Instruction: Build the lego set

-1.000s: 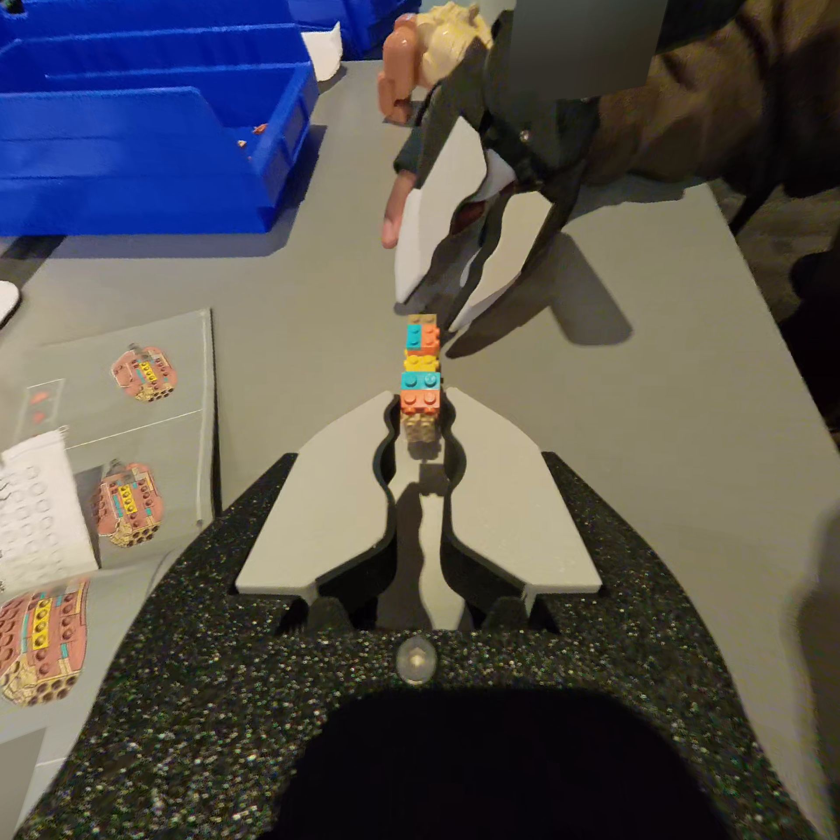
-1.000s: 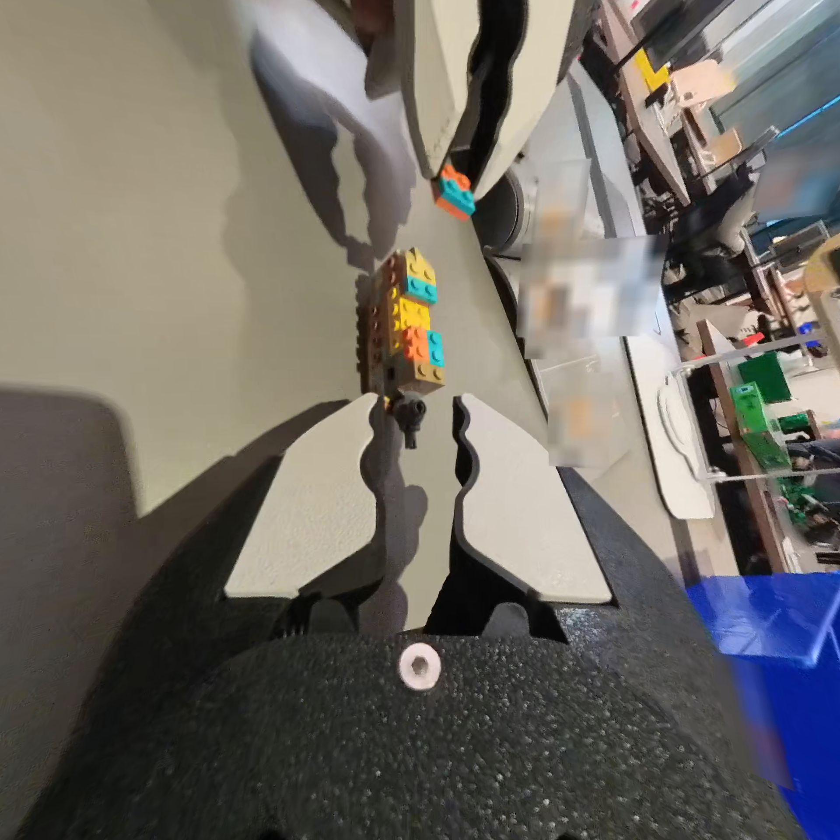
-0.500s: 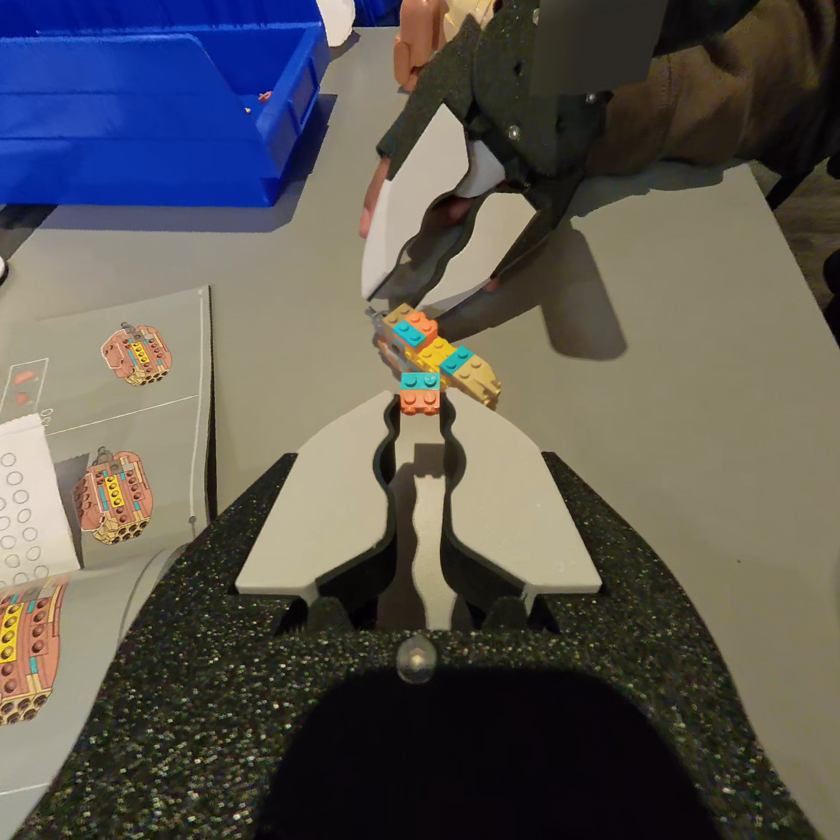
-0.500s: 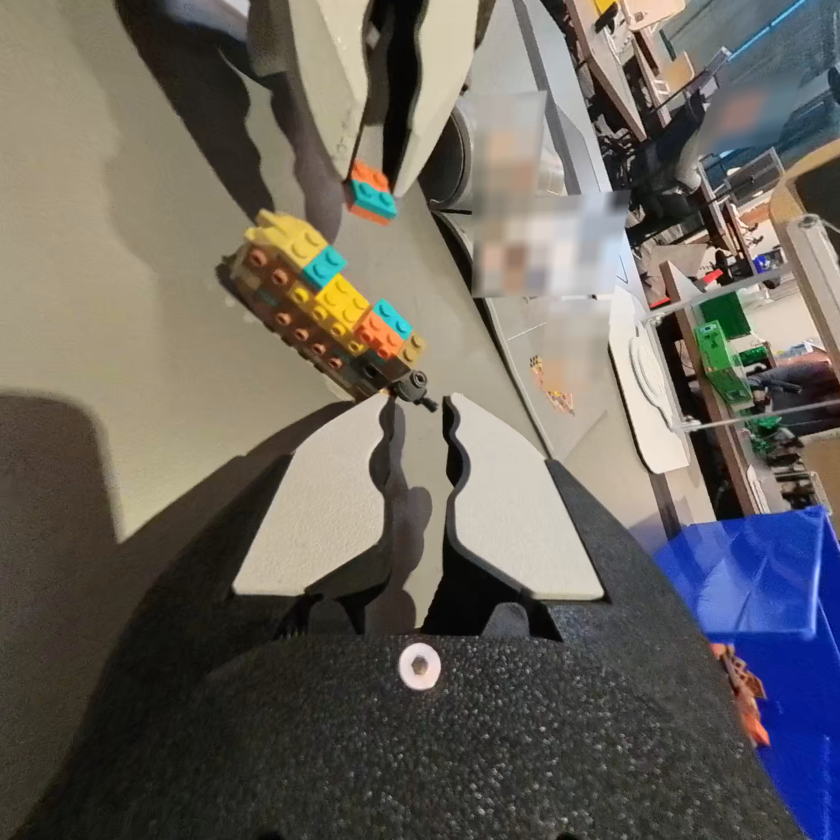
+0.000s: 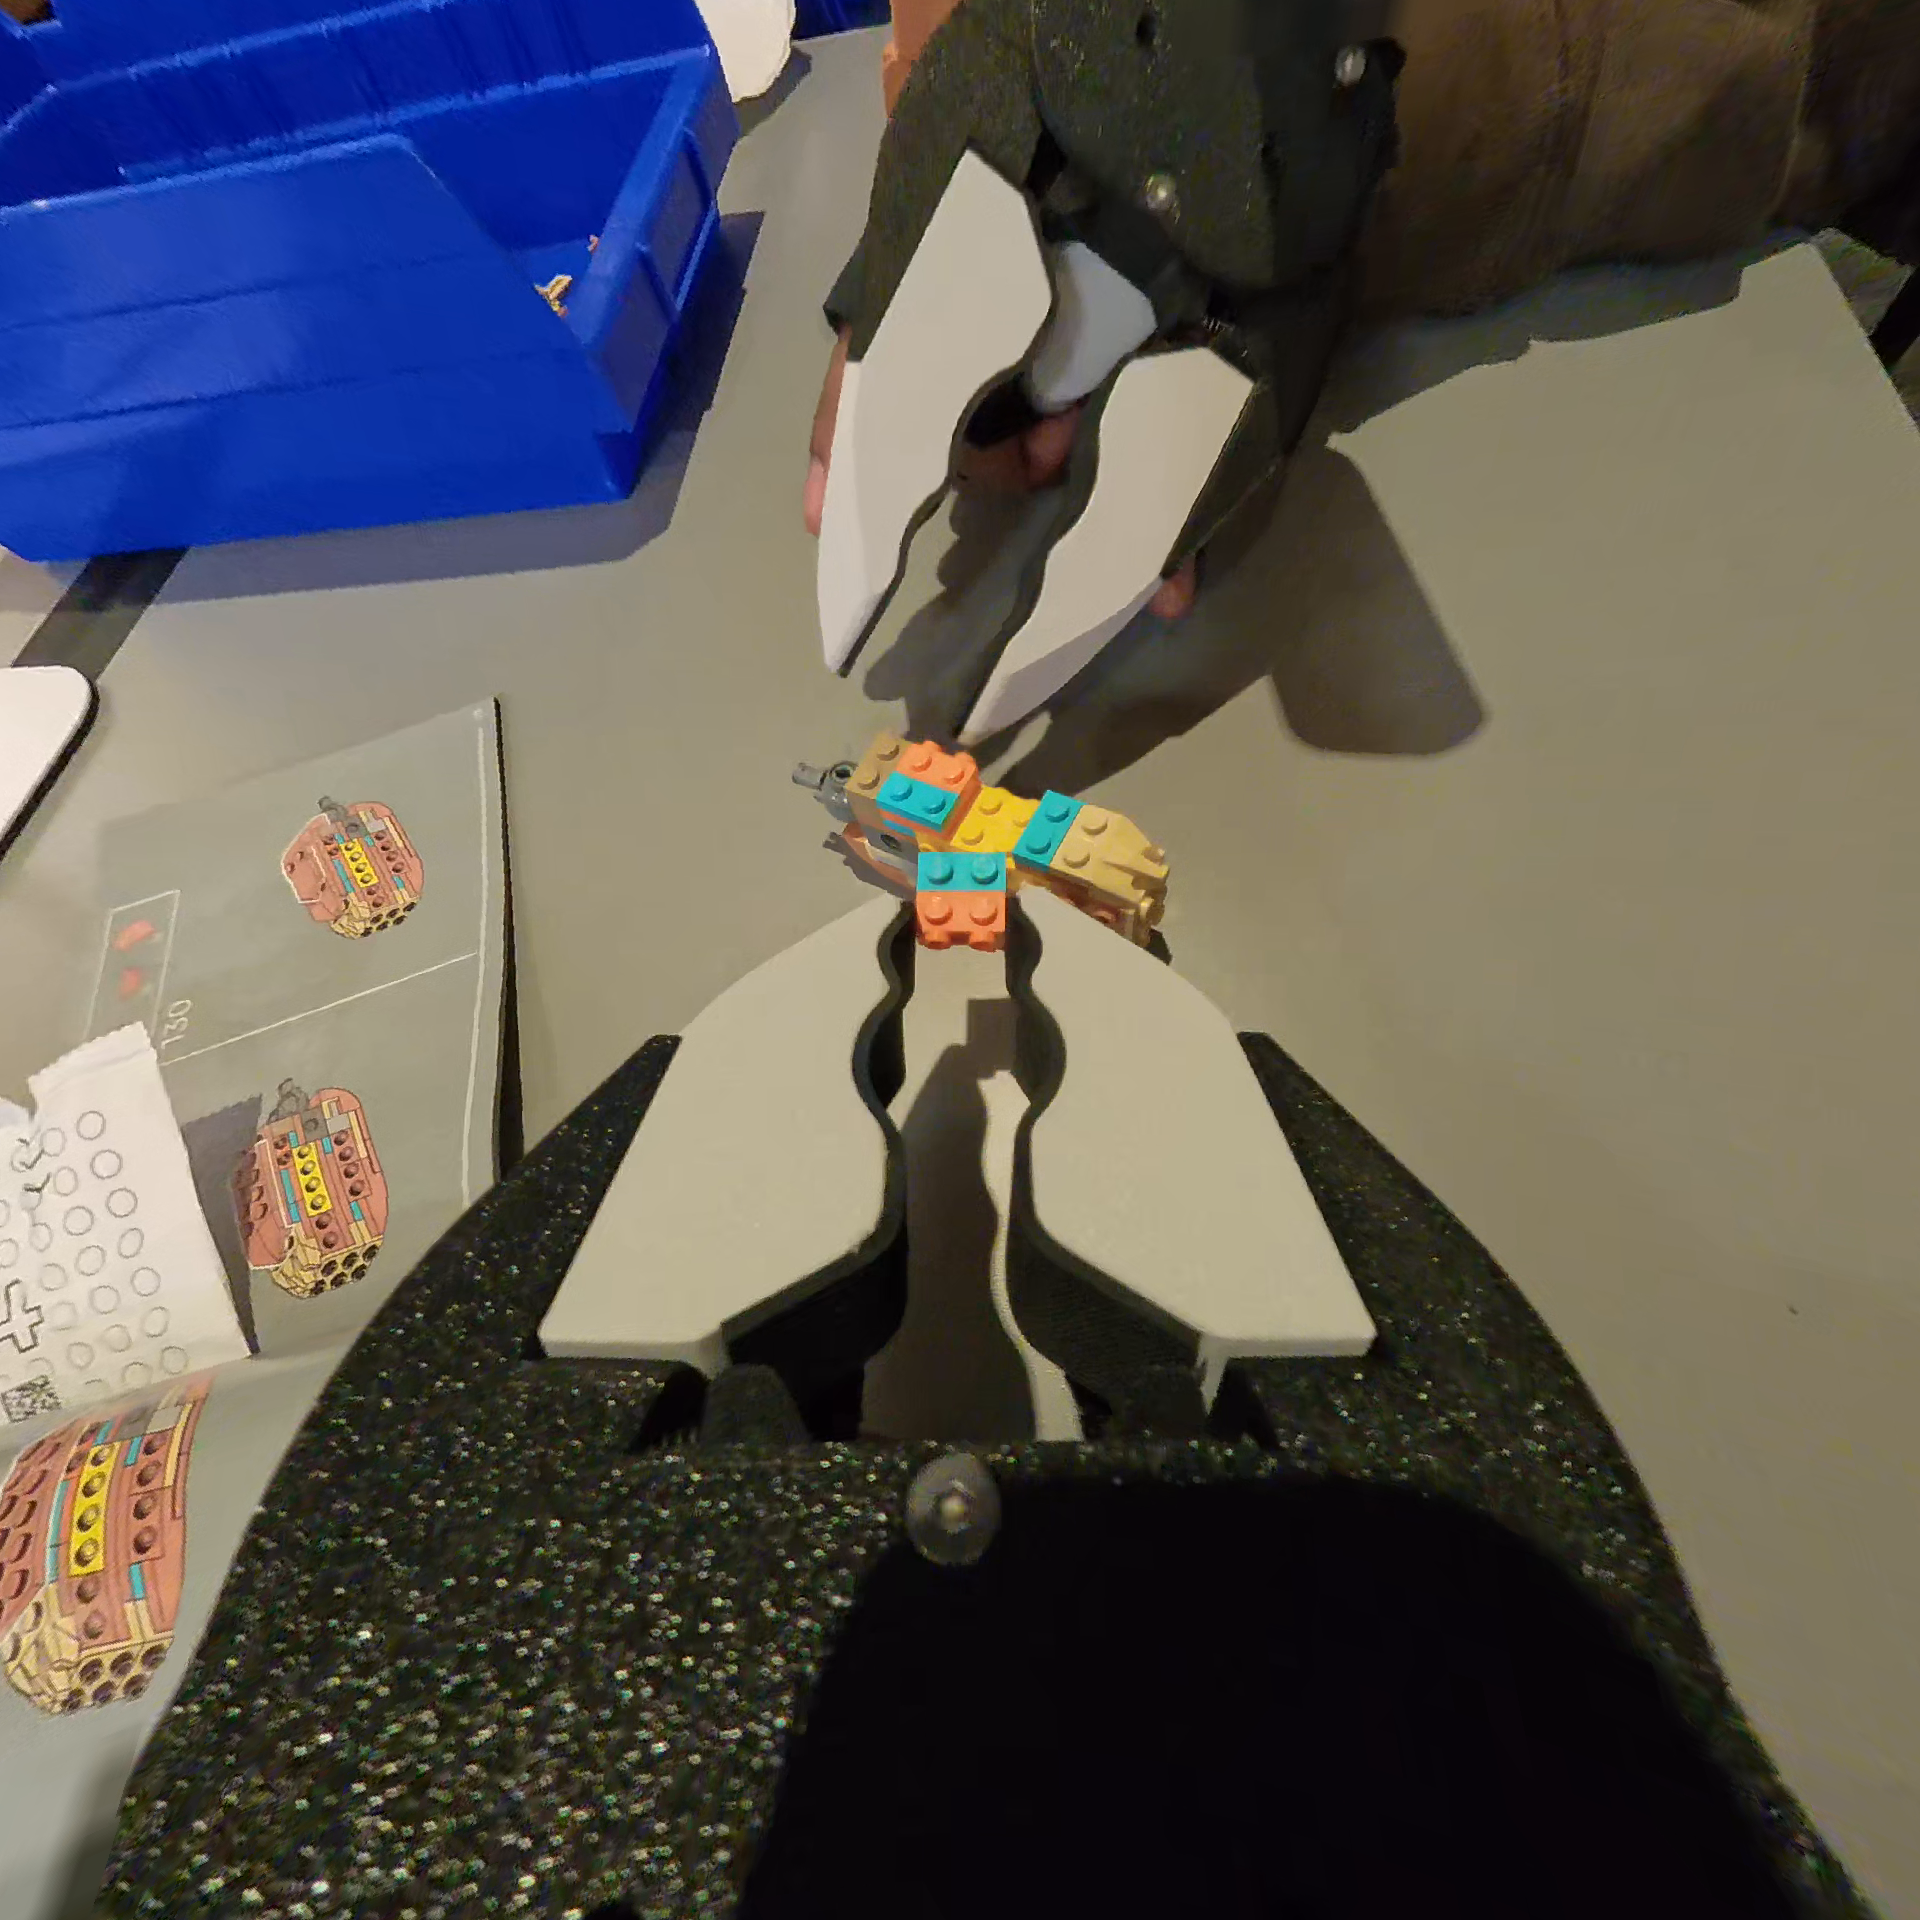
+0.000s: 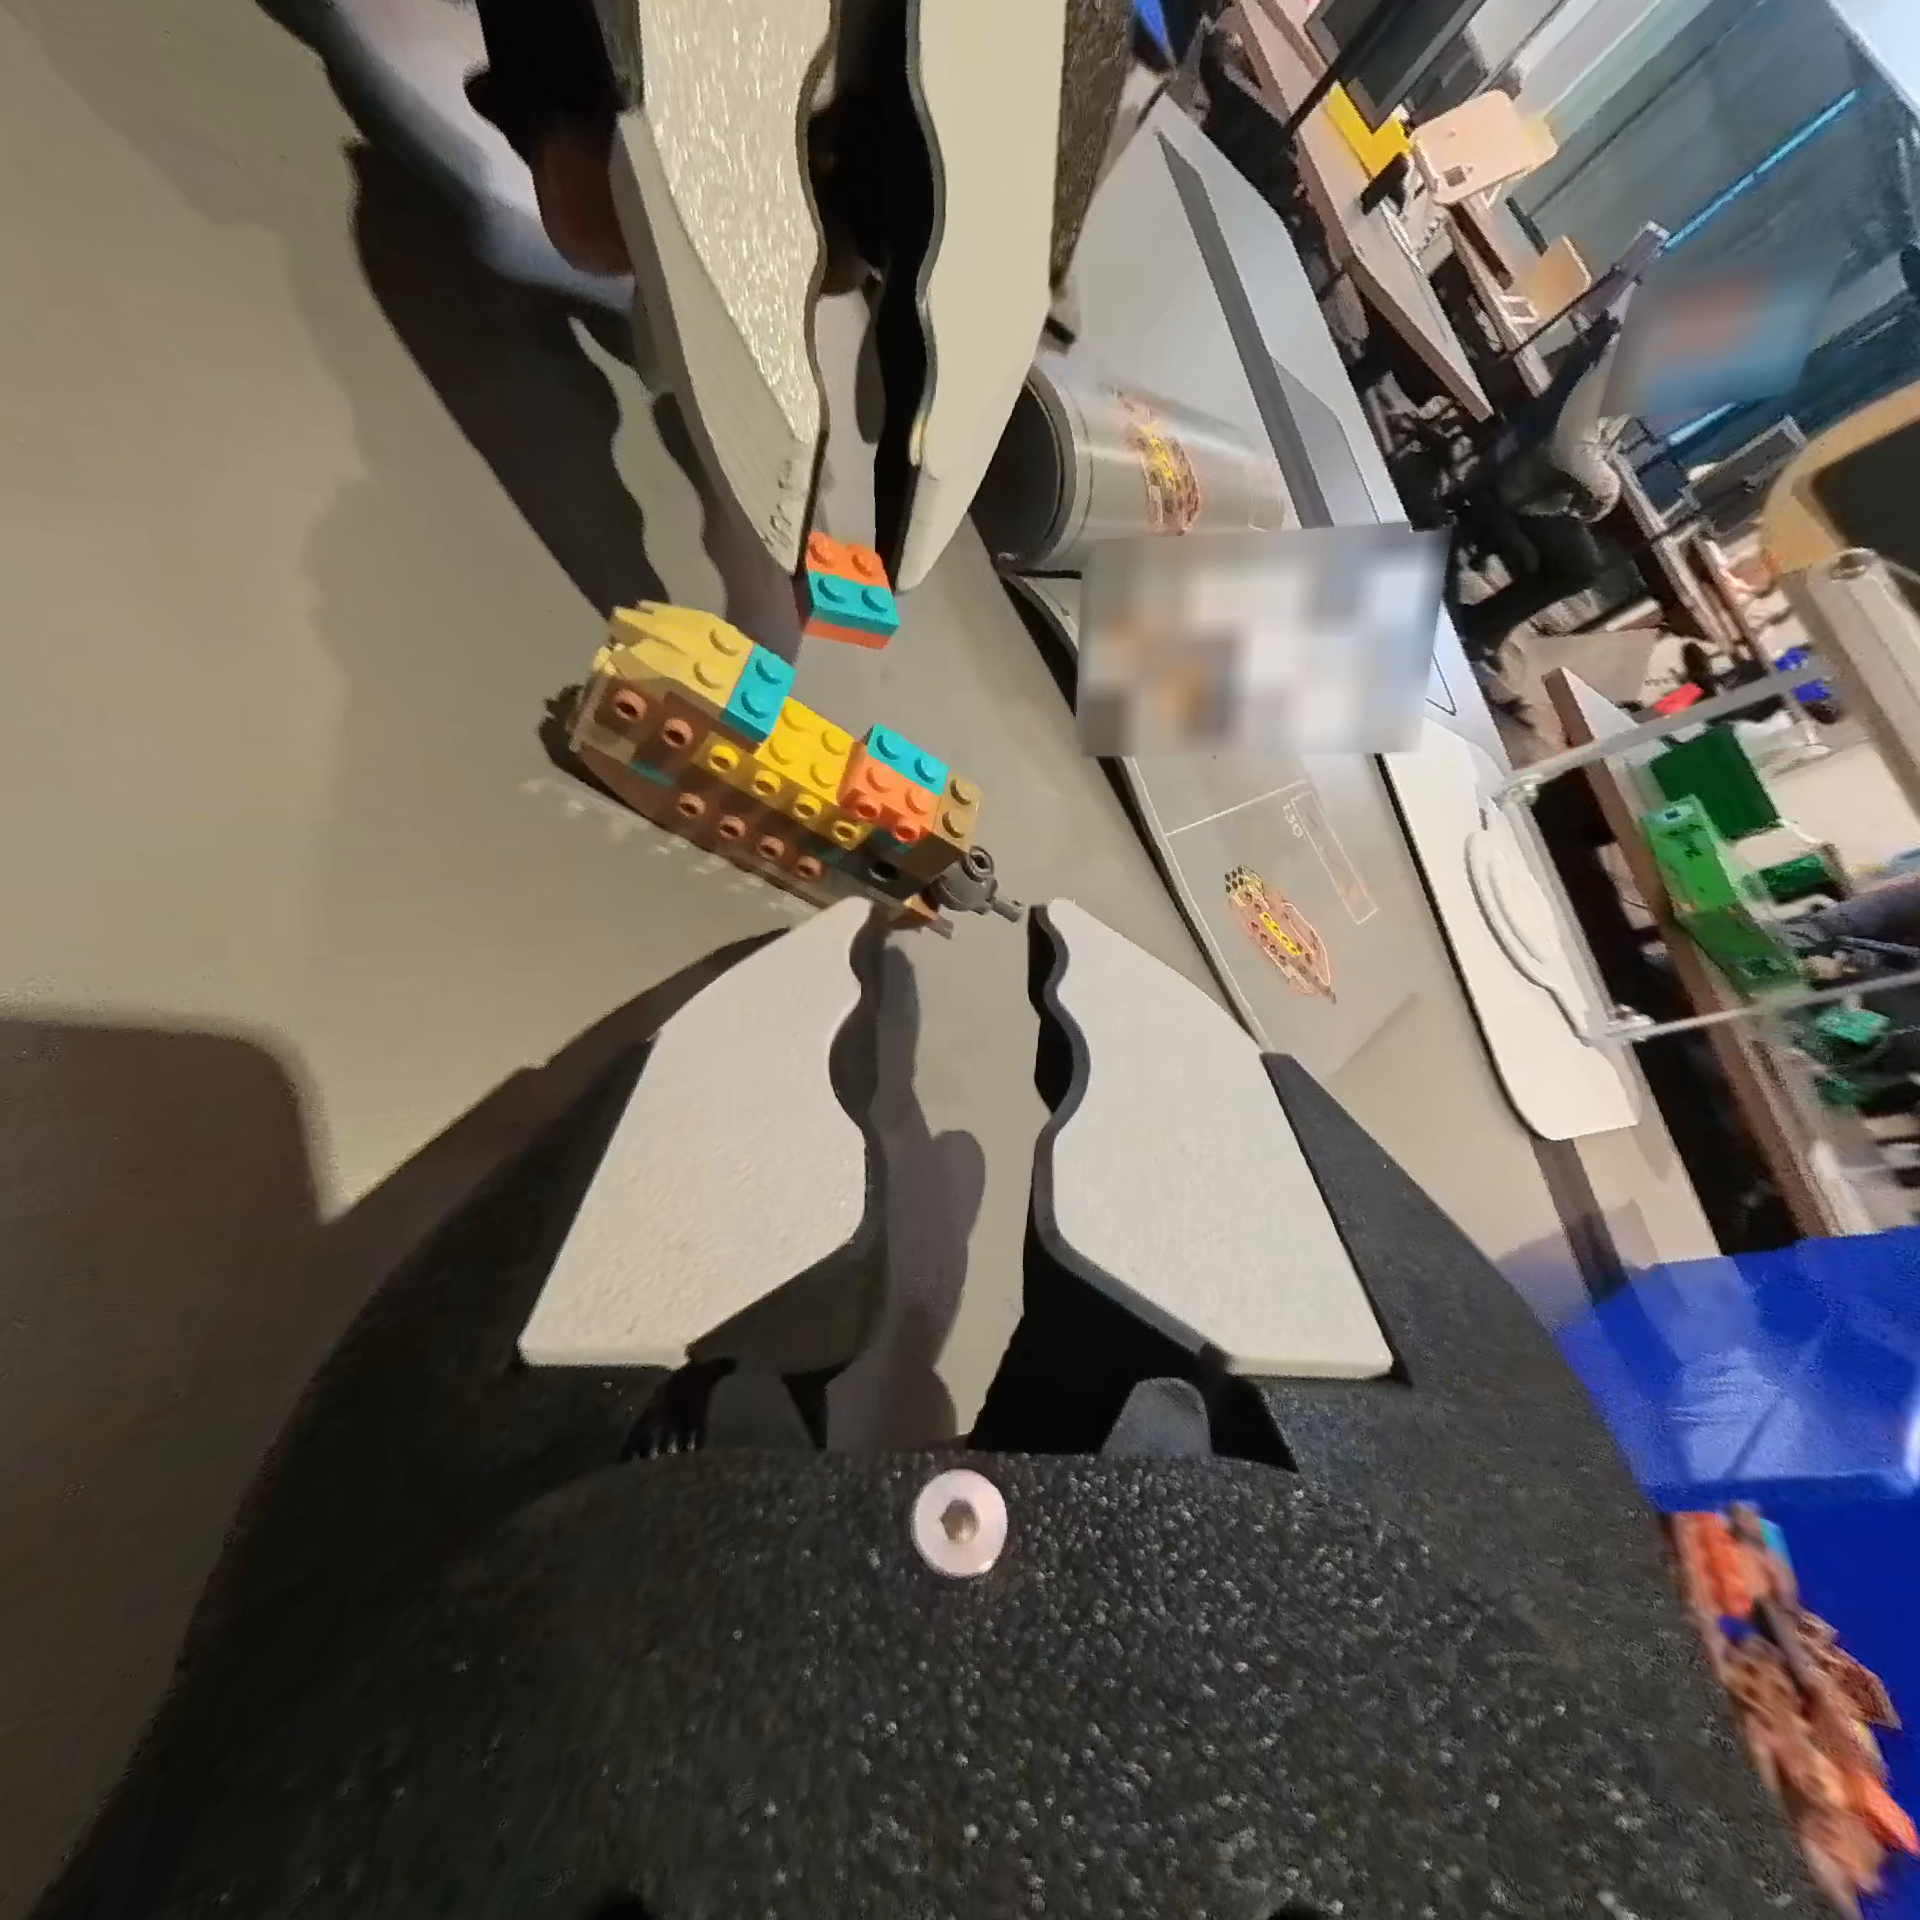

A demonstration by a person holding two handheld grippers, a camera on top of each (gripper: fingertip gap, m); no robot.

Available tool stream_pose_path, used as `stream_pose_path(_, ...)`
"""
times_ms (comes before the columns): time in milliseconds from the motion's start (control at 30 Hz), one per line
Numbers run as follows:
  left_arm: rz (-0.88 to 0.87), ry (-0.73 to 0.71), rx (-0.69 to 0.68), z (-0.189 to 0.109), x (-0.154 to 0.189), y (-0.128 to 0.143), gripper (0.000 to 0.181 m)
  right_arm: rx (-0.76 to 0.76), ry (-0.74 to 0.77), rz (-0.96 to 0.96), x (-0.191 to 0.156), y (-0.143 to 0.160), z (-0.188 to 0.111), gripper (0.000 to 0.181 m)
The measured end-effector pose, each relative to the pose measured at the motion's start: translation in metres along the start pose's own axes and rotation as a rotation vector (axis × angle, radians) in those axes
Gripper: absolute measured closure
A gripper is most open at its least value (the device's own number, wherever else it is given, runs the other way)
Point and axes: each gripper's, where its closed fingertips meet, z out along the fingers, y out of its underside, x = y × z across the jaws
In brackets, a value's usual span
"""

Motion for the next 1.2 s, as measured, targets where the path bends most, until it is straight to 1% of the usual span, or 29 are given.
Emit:
stream_pose_path(133, -0.009, -0.005, 0.007, -0.002, -0.002, 0.000, 0.165, 0.020, -0.045, 0.058, -0.003, -0.003, -0.004, 0.155)
stream_pose_path(367, 0.013, -0.014, 0.018, -0.001, -0.002, -0.001, 0.165, 0.009, -0.050, 0.022, -0.009, -0.003, -0.004, 0.155)
stream_pose_path(500, 0.101, -0.023, 0.078, -0.005, 0.005, -0.017, 0.165, 0.041, -0.045, 0.031, -0.010, -0.007, -0.008, 0.155)
stream_pose_path(633, 0.138, -0.028, 0.124, -0.008, 0.011, -0.028, 0.165, 0.087, -0.043, 0.055, -0.009, -0.014, -0.011, 0.155)
stream_pose_path(967, 0.127, -0.026, 0.131, -0.010, 0.010, -0.027, 0.165, 0.166, -0.080, 0.125, -0.009, -0.027, -0.015, 0.154)
stream_pose_path(1200, 0.120, -0.041, 0.134, -0.009, 0.005, -0.028, 0.165, 0.238, -0.122, 0.195, -0.012, -0.047, -0.022, 0.152)
